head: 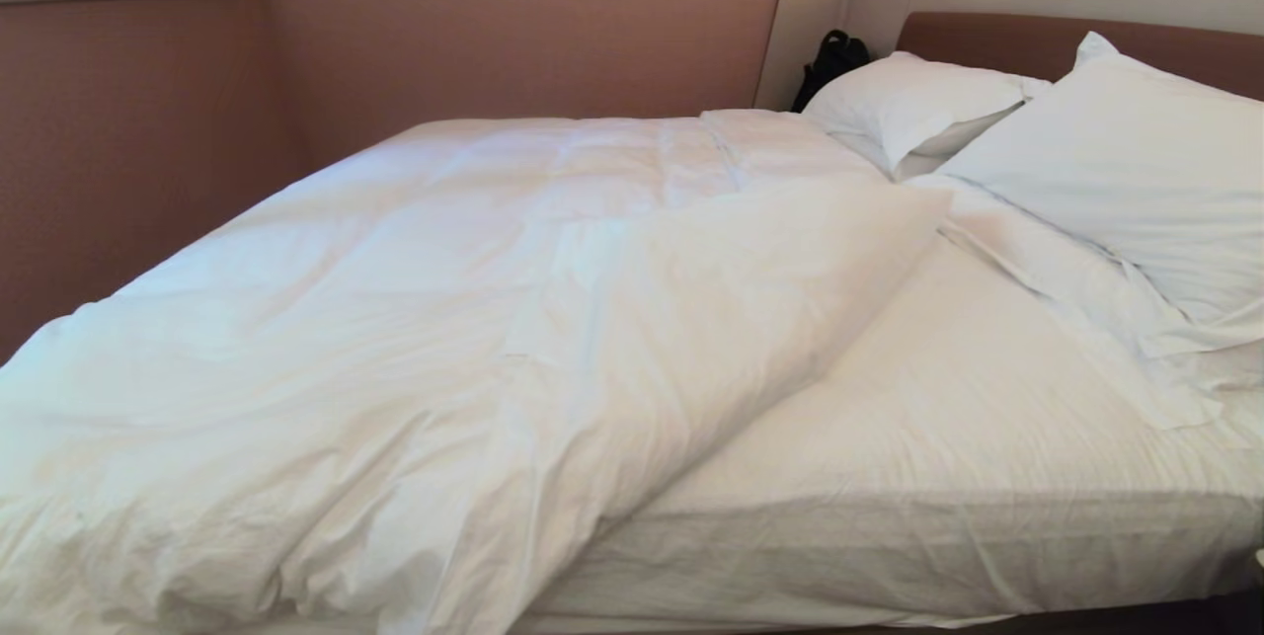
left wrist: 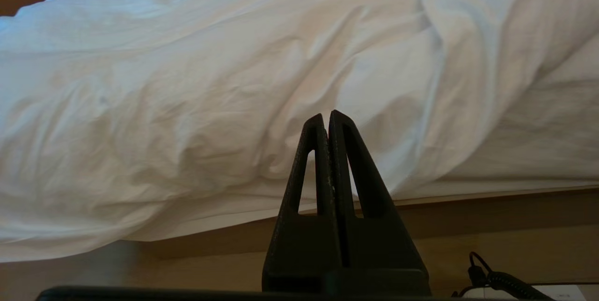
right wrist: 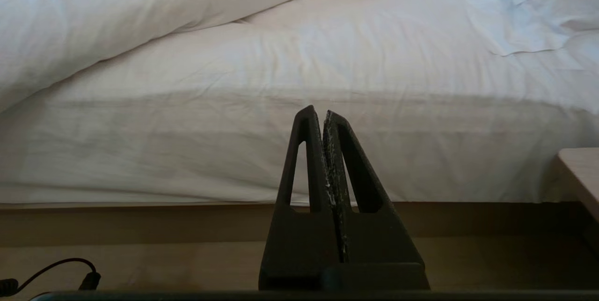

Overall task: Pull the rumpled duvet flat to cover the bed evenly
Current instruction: Hold the folded corner of the quilt

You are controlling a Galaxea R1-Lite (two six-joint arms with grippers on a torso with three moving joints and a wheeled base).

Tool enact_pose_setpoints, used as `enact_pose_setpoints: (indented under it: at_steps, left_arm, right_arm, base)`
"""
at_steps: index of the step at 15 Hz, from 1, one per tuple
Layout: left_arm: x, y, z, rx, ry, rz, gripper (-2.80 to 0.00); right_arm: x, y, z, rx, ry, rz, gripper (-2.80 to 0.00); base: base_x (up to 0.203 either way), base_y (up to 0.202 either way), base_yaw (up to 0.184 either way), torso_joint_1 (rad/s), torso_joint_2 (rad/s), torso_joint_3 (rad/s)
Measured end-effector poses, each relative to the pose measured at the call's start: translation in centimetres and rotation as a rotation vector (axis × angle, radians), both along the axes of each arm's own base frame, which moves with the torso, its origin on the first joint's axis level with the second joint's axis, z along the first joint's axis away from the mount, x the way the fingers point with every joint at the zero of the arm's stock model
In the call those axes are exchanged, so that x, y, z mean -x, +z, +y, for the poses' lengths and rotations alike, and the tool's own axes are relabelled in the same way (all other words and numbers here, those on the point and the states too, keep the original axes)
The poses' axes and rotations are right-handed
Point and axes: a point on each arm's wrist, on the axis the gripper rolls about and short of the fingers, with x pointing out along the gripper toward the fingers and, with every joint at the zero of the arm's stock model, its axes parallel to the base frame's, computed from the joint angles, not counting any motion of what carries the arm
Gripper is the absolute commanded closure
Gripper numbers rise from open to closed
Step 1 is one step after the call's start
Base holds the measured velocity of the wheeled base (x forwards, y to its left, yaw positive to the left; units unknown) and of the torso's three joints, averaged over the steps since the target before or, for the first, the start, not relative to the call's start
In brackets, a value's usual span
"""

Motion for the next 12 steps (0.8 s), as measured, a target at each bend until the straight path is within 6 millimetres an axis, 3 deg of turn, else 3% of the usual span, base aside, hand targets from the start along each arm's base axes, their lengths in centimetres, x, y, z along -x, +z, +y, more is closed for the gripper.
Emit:
enact_pose_setpoints:
  at_steps: [3,12]
  left_arm:
    - [0.01,0.04,-0.01,0.001,-0.003,-0.002,0.00]
    - [0.00,0.00,0.00,0.009,-0.001,0.000,0.00]
  right_arm:
    - [0.00,-0.01,0.00,0.000,0.000,0.001,0.00]
    - [0.00,0.01,0.00,0.000,0.001,-0.001,0.00]
  base:
    - [0.000,-0.124,-0.003,0.002,0.00,0.000]
    - [0.000,0.000,0.000,0.000,0.00,0.000]
